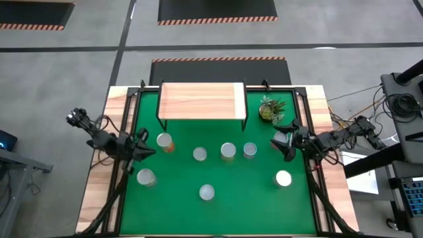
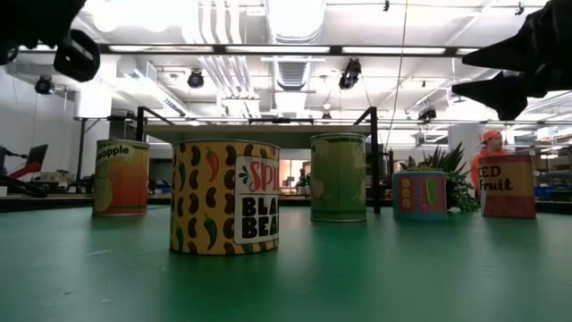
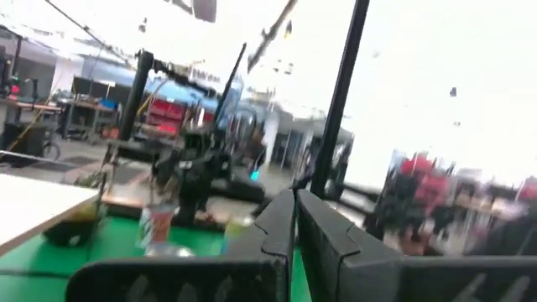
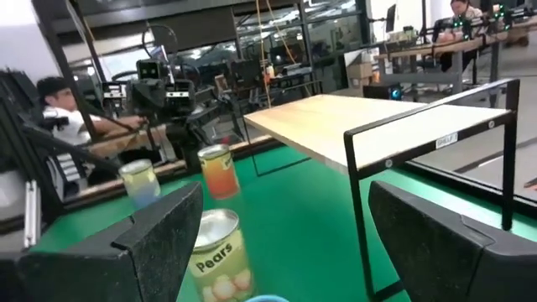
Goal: Pick and place cans onto a shelf
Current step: Put the big orange can on the shelf
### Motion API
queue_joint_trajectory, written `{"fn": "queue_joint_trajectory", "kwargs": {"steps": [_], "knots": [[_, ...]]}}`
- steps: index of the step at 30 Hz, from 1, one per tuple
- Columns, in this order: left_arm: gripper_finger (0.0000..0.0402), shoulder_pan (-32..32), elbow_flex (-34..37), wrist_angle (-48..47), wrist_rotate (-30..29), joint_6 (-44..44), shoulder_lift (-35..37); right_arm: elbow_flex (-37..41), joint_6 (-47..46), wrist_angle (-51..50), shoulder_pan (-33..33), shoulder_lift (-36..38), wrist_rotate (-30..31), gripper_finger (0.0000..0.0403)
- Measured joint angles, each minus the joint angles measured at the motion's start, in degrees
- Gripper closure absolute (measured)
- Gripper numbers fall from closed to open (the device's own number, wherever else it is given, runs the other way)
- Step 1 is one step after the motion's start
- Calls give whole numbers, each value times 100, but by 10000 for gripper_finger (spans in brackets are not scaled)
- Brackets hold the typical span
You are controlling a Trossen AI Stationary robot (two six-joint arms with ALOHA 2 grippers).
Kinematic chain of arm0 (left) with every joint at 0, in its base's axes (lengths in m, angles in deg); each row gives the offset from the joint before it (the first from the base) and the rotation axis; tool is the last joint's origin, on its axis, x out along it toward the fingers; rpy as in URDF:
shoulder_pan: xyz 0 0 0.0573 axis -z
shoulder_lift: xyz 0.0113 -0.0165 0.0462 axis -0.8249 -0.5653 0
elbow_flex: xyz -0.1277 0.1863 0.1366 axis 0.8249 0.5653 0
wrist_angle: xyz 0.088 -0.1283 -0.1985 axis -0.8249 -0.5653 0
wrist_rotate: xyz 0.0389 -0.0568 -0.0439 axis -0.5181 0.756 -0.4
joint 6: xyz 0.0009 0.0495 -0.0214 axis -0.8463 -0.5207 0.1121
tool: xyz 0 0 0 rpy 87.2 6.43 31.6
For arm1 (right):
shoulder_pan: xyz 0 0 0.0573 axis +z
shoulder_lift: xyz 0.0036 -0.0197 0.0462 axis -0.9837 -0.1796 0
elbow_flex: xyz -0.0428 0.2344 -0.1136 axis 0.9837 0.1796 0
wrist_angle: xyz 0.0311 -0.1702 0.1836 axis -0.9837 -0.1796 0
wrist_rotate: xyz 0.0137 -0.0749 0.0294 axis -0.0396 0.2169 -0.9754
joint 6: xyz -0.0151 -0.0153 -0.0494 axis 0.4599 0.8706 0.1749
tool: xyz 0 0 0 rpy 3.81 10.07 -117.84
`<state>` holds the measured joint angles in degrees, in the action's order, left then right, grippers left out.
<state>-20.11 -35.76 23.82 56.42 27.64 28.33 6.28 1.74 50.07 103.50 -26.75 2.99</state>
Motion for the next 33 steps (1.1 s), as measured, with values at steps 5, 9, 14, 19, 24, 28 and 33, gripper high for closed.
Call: {"fn": "queue_joint_trajectory", "kwargs": {"steps": [5,9,14,19,24,28,33], "knots": [[401,0,-13,426,8,847,-250,-1,-387,460,0,0,0,76],[401,0,-13,723,6,1213,-544,-1,-508,513,1,-1,2,76],[401,-2,-16,1840,6,1221,-1096,-4,-443,524,-1,-1,5,76],[401,-2,-20,2787,7,754,-1694,-4,-300,537,-1,-1,264,76],[401,-4,-26,3416,-139,719,-2327,-6,-295,635,-1,-1,846,76],[401,-6,-287,3459,-461,939,-2850,-12,-136,1013,-1,-1,1006,76],[401,-7,-1068,3401,-909,893,-3793,-14,376,1554,-1,-1,713,76]]}}
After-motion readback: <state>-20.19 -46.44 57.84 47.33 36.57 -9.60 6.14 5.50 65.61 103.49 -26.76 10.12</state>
